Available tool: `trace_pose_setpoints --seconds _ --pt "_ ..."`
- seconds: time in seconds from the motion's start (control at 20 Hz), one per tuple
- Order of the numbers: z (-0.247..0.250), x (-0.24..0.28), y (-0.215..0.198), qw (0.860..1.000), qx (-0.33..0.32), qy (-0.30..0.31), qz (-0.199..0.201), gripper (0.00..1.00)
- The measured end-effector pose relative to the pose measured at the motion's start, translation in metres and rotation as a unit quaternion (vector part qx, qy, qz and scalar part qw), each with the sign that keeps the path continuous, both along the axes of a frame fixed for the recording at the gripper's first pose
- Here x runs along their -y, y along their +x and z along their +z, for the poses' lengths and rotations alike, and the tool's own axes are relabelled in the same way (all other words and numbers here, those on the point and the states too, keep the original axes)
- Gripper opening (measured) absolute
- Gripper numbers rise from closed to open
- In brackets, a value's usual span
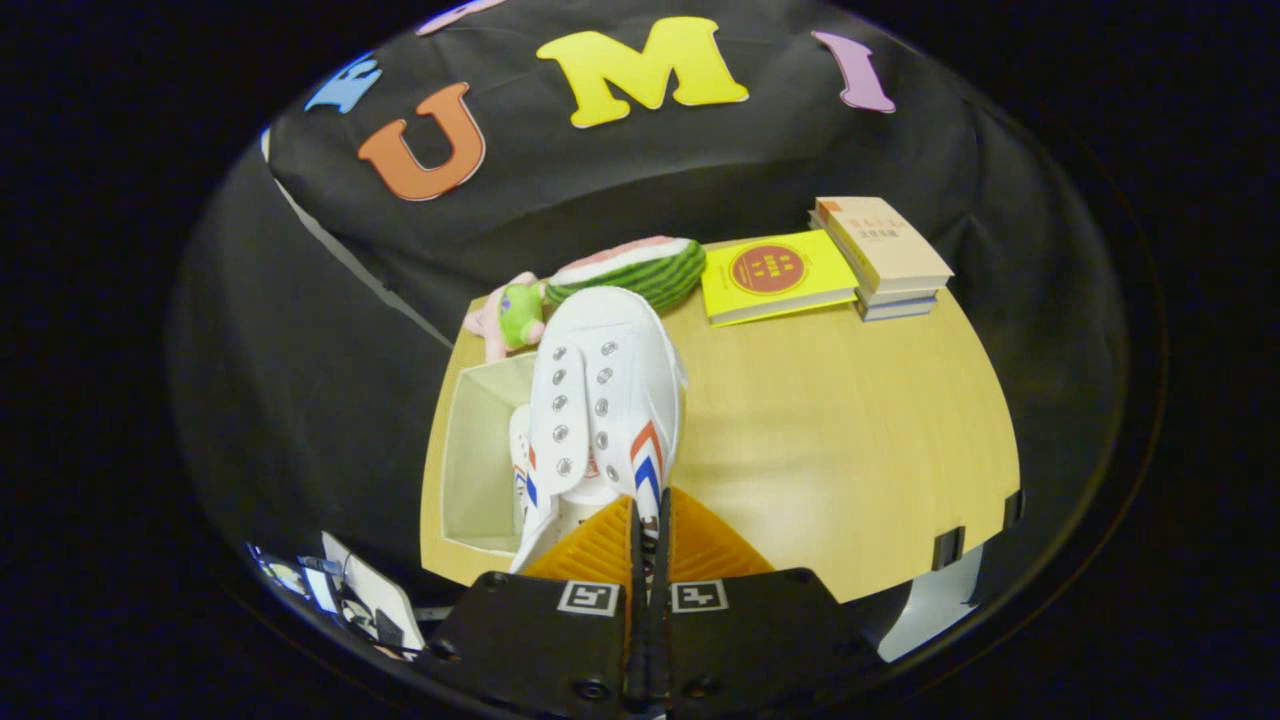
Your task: Open the storage box then place both shoes into the box .Put the left shoe in first, then the right shoe, with the right side of both shoes facing outward in a uniform manner.
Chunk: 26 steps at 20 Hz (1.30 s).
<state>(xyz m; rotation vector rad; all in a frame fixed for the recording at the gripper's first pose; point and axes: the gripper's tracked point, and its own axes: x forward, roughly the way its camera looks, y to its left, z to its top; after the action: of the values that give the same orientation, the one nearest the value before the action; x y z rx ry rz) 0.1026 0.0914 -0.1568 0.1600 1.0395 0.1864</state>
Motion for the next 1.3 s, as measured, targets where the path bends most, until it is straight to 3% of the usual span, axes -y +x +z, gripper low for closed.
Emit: trace_pose_setpoints --seconds 0.15,0.4,0.85,1.25,1.3 --pt "-0.005 -0.032 0.002 1.0 0.009 -0.008 -0.005 0.05" --pt "-0.035 -0.087 0.009 0.999 -0.012 0.045 -0.016 0.05" --pt "-0.103 -0.119 0.023 1.0 0.005 0.003 -0.009 0.05" --pt "-0.135 -0.133 0.022 1.0 0.014 0.006 -0.002 0.06" --pt "-0.131 -0.136 0.025 0.999 0.025 0.02 0.0 0.11"
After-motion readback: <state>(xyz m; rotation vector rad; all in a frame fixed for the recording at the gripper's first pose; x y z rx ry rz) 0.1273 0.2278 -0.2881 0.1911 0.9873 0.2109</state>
